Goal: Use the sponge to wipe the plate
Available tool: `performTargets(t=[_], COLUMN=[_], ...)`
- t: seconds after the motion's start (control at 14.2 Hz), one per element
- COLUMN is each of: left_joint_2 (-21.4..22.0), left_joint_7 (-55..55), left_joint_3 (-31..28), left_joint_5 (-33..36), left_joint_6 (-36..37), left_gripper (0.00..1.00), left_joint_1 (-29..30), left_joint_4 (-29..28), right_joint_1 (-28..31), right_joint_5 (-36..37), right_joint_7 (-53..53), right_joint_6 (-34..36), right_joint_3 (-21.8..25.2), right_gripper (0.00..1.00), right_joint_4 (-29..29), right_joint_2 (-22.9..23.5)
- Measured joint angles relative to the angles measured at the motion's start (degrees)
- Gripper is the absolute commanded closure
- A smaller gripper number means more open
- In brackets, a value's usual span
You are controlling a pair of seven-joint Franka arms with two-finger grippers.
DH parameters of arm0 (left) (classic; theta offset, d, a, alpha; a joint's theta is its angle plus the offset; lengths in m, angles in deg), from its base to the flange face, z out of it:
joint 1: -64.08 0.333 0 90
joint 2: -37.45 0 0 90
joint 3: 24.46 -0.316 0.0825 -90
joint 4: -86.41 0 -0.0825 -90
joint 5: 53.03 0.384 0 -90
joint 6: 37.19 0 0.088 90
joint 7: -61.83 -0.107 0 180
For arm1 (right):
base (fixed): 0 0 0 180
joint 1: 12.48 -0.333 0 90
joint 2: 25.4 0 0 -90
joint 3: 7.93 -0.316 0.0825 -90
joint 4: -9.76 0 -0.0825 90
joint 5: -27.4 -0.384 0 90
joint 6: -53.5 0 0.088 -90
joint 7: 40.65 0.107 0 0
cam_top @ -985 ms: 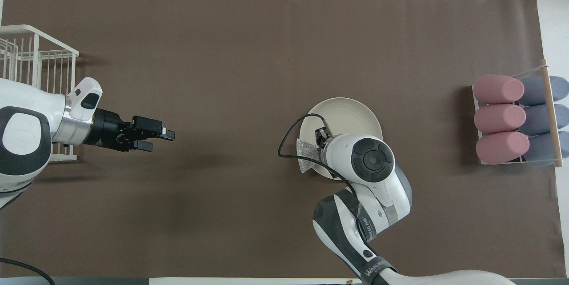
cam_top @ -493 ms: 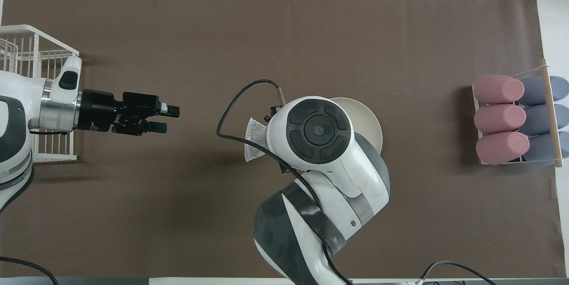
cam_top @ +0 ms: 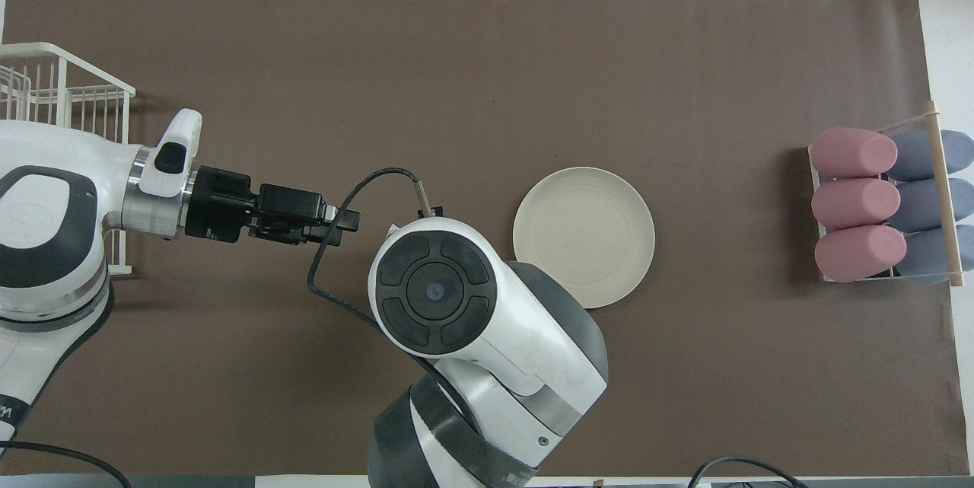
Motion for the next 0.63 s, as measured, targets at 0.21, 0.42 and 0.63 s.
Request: performTargets(t=[0.21, 0.42, 0.63], left_joint_2=[0.45, 0.61, 0.62], left_joint_7=[-3.61, -4.4, -4.55], left_joint_3=[0.07, 0.04, 0.02], left_joint_5=[-1.07, -4.29, -5.13], left_joint_6=[0.73, 0.67, 0.5], left_gripper=[0.02, 0.04, 0.56], left_joint_1=[-0.84, -1.97, -2.74], left_joint_4=[-2.26, -2.74, -2.74], right_joint_1=[0.06, 0.06, 0.06], right_joint_5=[0.01, 0.01, 0.01], right_joint_7=[0.0, 0.0, 0.0], right_joint_6=[0.0, 0.0, 0.0], right_joint_3=[0.15, 0.16, 0.16], right_gripper=[1.0, 1.0, 1.0], right_joint_4=[0.02, 0.06, 0.07], right_joint_2=[0.12, 0.12, 0.15])
